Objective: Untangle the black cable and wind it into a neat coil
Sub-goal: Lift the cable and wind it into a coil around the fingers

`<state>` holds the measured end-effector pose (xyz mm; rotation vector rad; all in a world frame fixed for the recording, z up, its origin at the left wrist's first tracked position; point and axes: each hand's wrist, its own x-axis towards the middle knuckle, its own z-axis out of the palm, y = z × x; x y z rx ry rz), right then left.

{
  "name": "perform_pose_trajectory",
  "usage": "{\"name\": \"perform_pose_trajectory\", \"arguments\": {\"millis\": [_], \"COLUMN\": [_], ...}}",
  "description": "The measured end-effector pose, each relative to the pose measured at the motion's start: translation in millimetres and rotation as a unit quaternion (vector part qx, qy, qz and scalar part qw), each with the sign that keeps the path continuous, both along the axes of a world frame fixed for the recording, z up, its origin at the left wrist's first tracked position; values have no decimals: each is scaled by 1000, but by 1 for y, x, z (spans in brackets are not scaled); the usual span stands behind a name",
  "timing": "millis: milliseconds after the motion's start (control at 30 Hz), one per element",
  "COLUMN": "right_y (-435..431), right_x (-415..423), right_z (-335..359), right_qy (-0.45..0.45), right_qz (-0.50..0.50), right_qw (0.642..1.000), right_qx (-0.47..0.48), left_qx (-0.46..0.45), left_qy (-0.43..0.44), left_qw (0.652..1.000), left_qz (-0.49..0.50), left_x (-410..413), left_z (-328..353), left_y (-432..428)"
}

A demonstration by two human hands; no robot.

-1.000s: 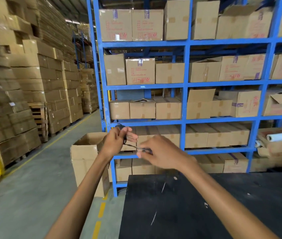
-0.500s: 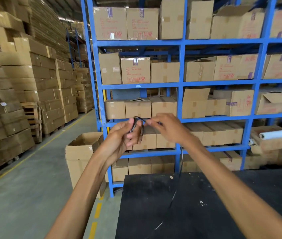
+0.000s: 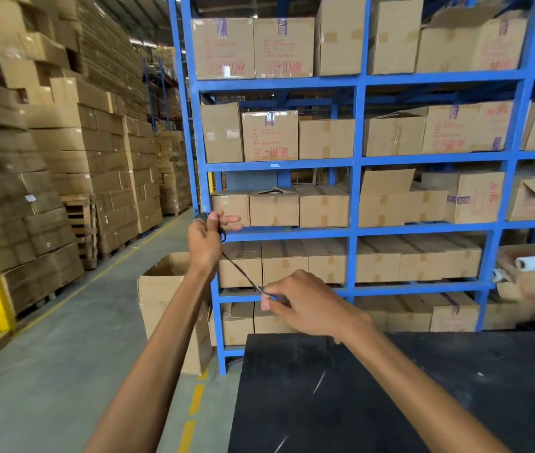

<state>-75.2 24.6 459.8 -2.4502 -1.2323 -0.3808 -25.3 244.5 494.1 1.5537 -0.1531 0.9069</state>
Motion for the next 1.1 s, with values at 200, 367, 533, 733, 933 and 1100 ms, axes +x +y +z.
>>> {"name": "perform_pose_trajectory", "arguments": {"millis": [200, 367, 533, 733, 933, 1100], "right_y": [-38, -56, -52, -44, -10, 17], "right_x": [-13, 10, 50, 81, 57, 24], "right_z": [41, 100, 119, 80, 11, -18], "right_qy": [-64, -173, -201, -126, -92, -51], "right_qz": [-37, -52, -100, -91, -32, -17], "right_qw": [996, 971, 963, 983, 989, 995], "right_qx": [40, 156, 150, 102, 109, 88], "left_qx": [216, 218, 249, 95, -87, -204], "left_qy": [95, 196, 196, 125, 29, 16], "left_qw": [971, 946, 904, 887, 896, 921], "left_qz": [38, -140, -286, -434, -434, -330], "left_x": [4, -17, -45, -66, -62, -37], "left_z": [-17, -21, -14, -4, 19, 21], "left_y": [32, 4, -25, -33, -31, -16]}}
